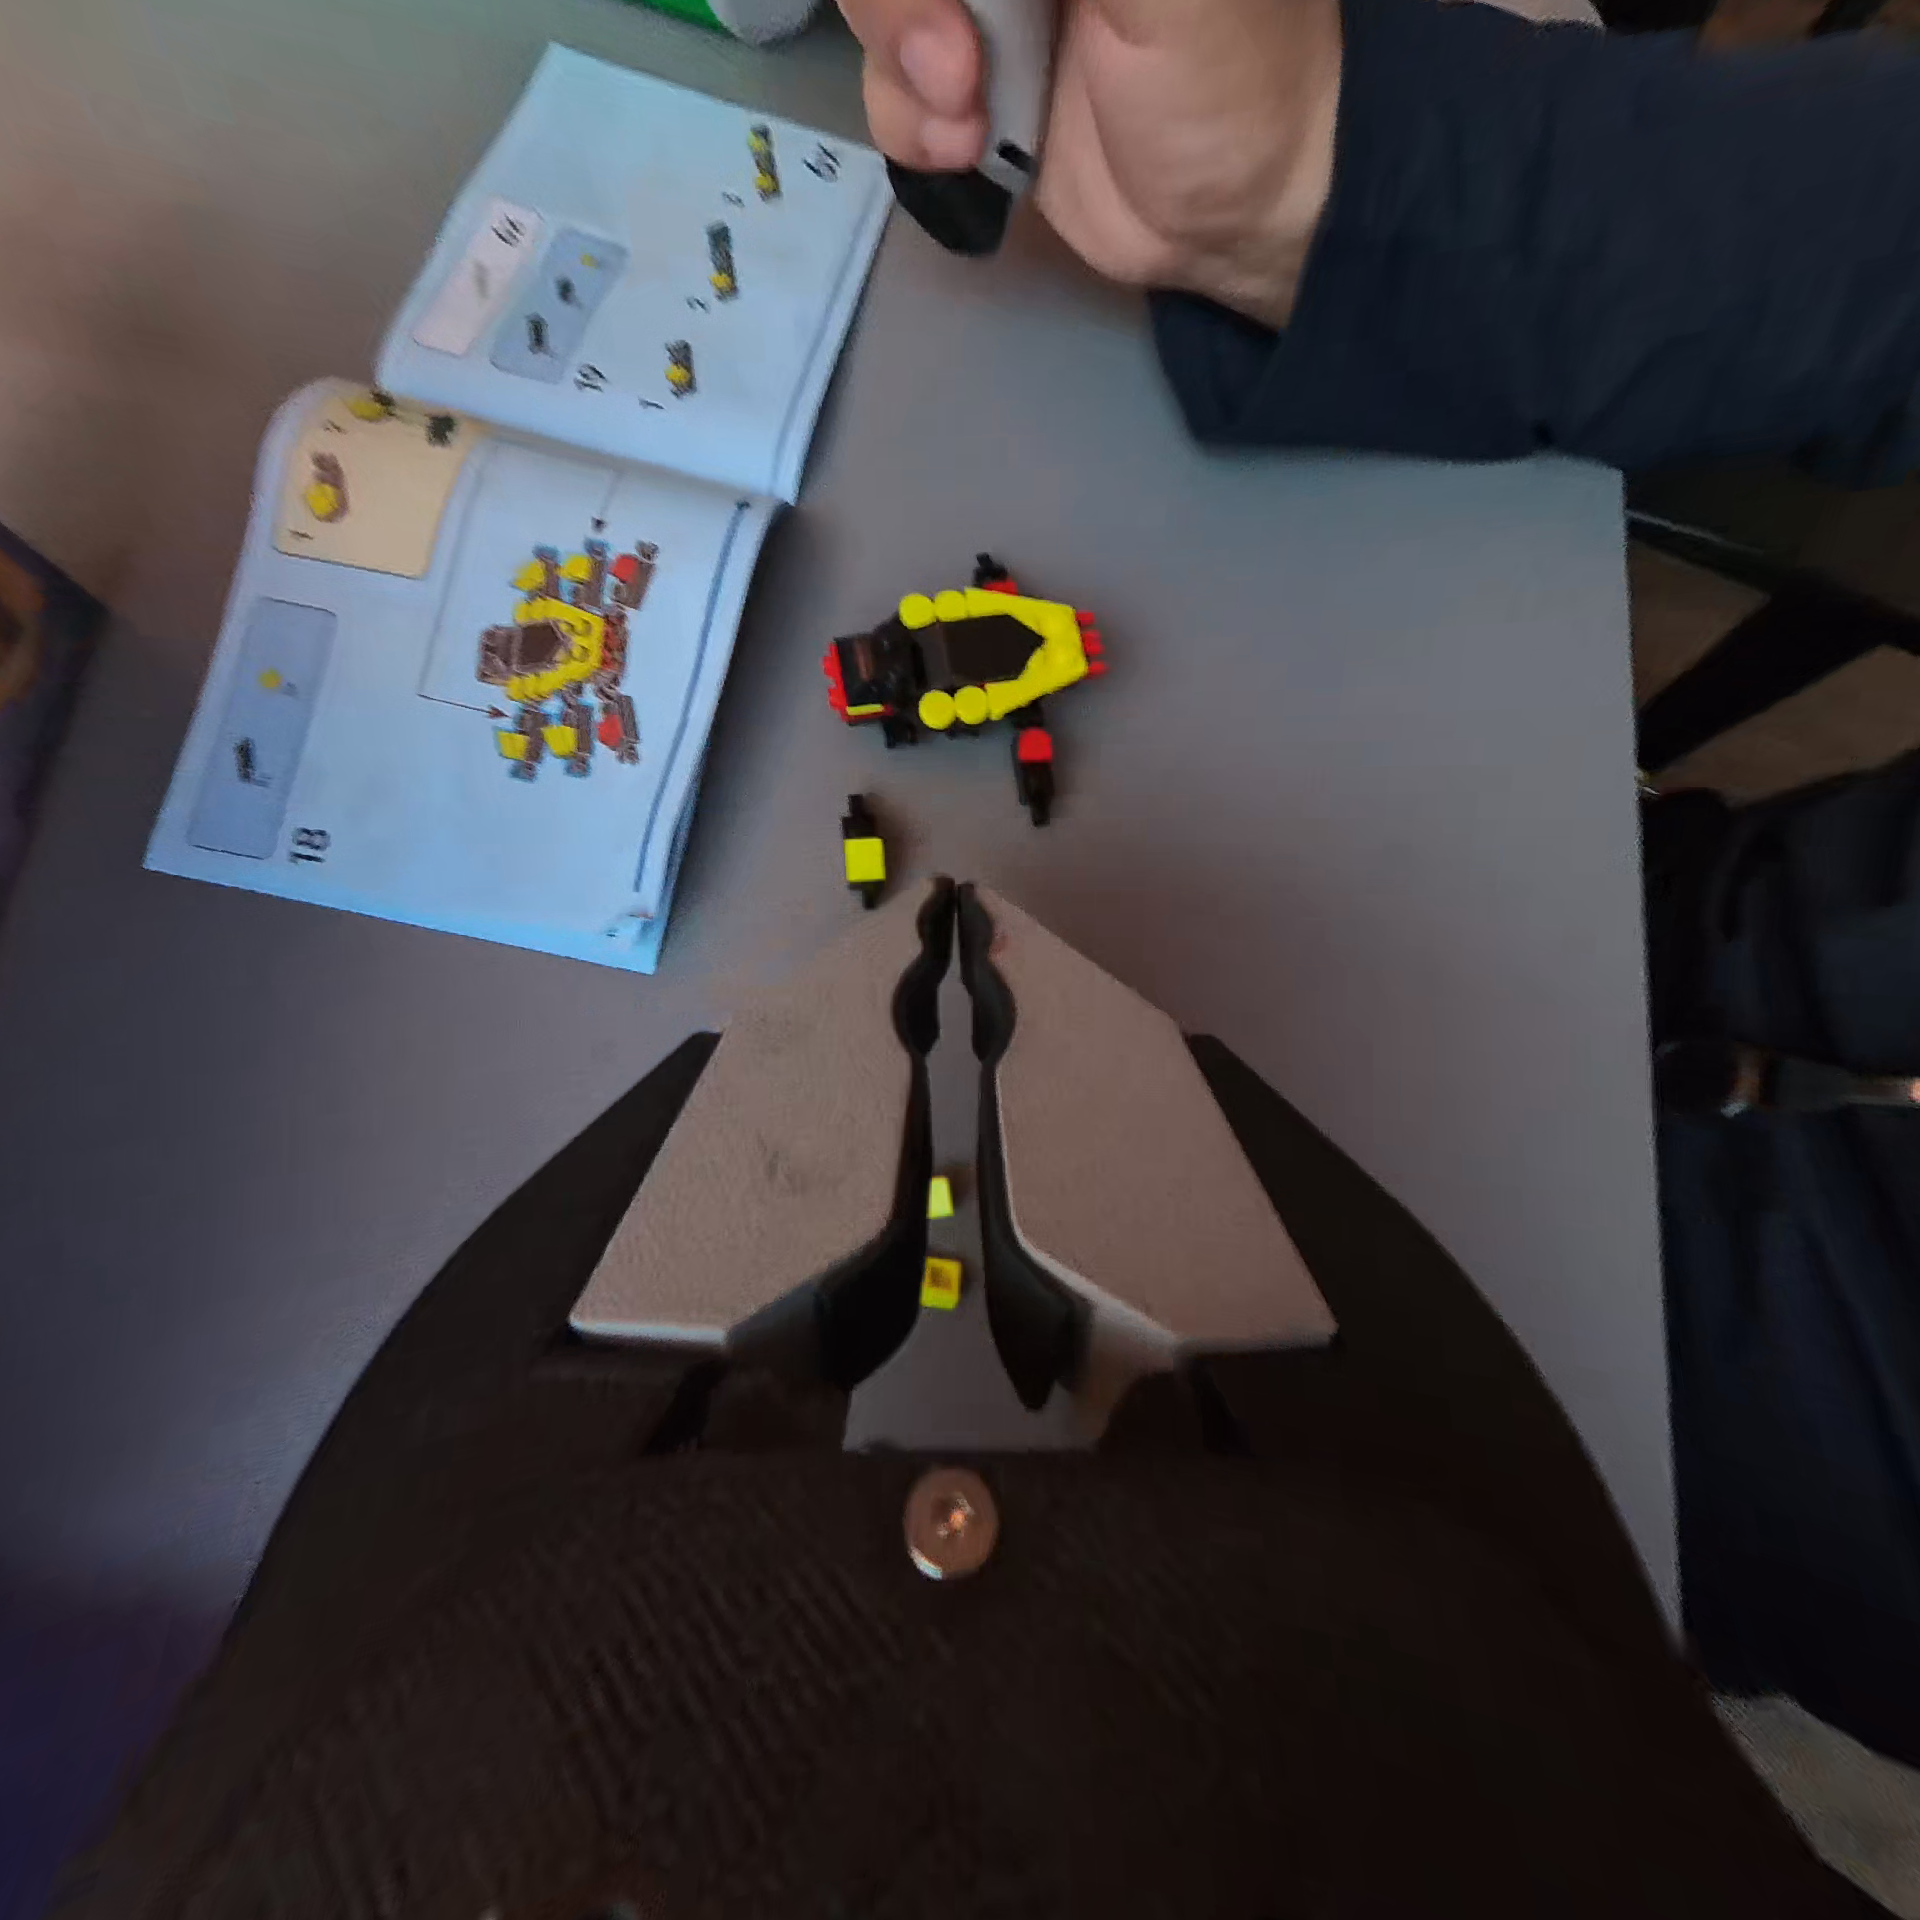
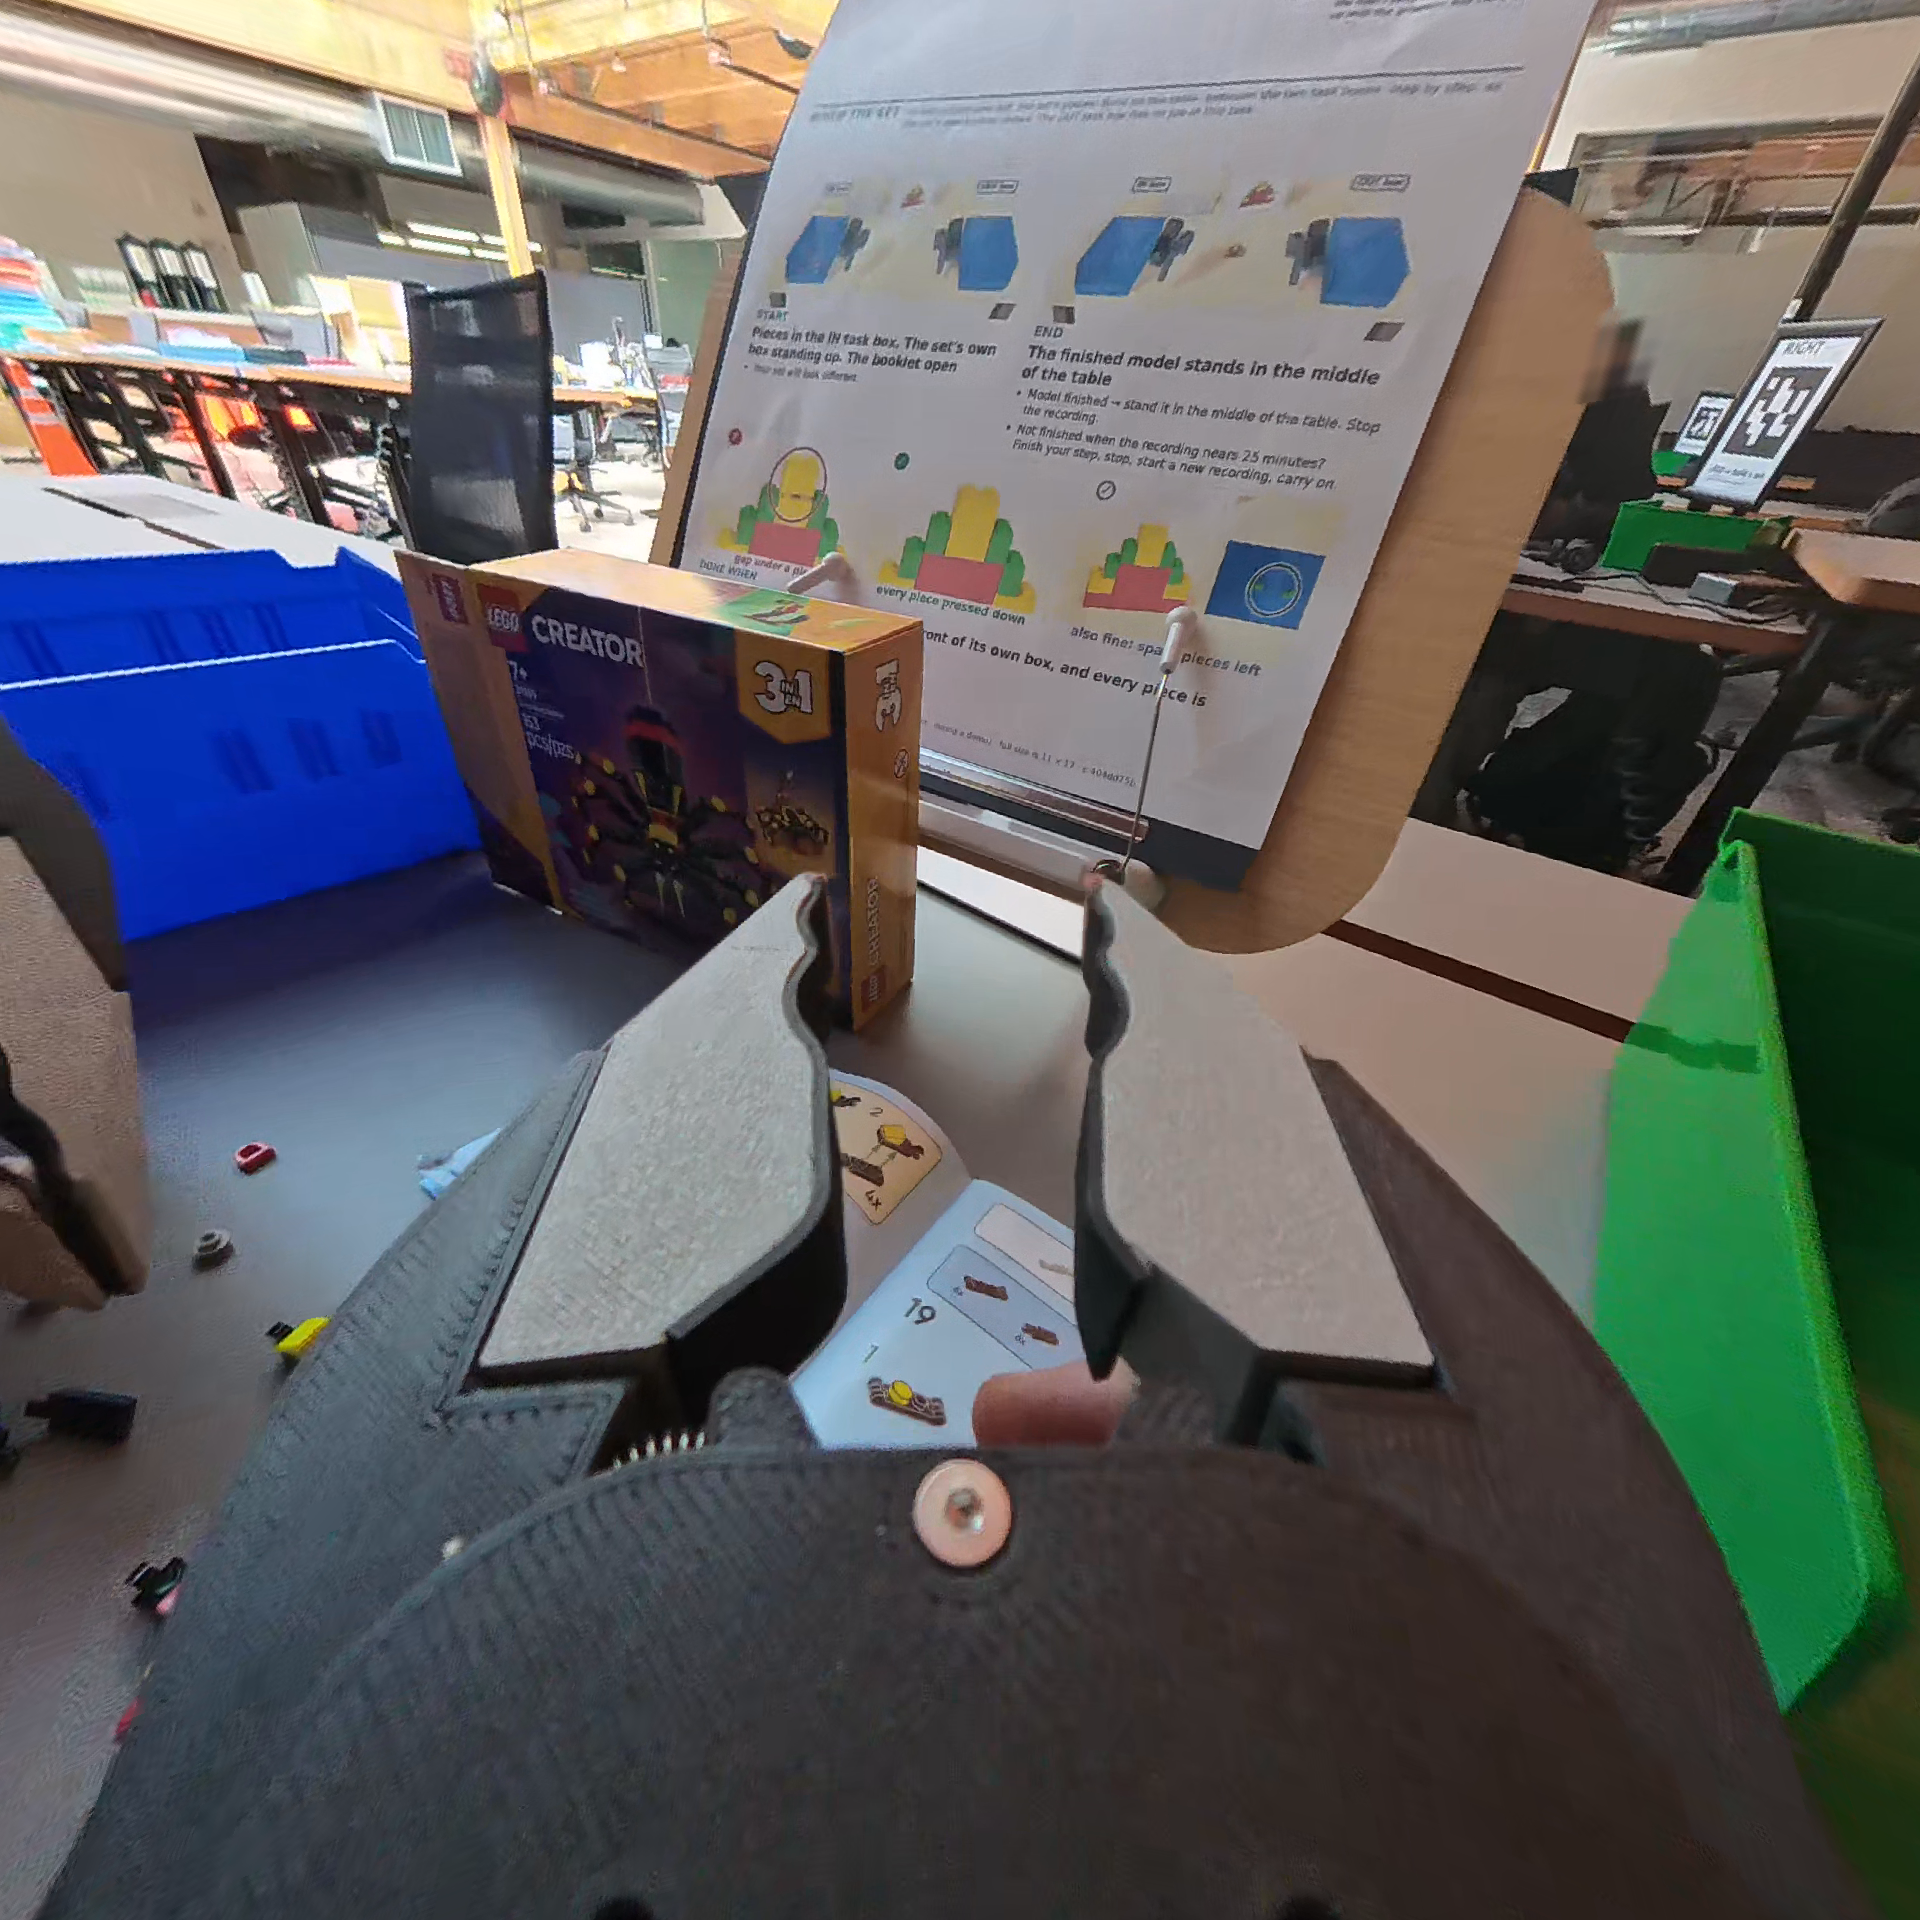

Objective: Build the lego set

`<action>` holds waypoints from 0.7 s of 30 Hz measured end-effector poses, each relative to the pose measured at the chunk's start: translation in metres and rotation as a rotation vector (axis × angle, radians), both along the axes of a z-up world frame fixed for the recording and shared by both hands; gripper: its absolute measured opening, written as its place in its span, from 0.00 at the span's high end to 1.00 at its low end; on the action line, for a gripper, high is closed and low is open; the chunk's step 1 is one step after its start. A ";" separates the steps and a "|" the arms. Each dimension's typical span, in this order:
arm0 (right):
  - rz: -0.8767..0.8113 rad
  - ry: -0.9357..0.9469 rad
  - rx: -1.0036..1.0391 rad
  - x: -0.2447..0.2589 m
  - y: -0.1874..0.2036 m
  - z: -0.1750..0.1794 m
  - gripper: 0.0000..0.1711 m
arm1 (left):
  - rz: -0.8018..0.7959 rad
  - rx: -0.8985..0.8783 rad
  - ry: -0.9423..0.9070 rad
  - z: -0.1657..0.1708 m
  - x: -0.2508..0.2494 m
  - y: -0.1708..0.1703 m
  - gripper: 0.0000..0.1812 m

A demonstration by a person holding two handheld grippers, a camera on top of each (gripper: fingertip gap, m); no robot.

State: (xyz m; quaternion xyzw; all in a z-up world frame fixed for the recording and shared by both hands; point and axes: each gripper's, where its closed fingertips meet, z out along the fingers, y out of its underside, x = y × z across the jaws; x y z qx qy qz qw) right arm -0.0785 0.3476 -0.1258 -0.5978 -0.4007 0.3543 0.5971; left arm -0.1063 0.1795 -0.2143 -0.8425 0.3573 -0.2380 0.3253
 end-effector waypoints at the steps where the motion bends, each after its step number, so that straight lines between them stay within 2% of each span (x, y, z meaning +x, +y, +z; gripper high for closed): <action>1: 0.007 -0.007 0.001 0.000 -0.001 -0.001 0.74 | -0.009 -0.021 -0.008 -0.001 0.001 -0.002 1.00; 8: 0.030 -0.038 0.062 -0.002 -0.012 0.003 0.73 | -0.041 -0.112 0.006 -0.014 0.004 -0.012 0.98; 11: 0.036 -0.054 0.088 -0.005 -0.016 0.003 0.74 | -0.074 -0.154 0.026 -0.021 0.008 -0.019 1.00; 21: 0.047 -0.069 0.104 -0.006 -0.020 0.002 0.73 | -0.058 -0.154 0.122 -0.035 0.000 -0.018 1.00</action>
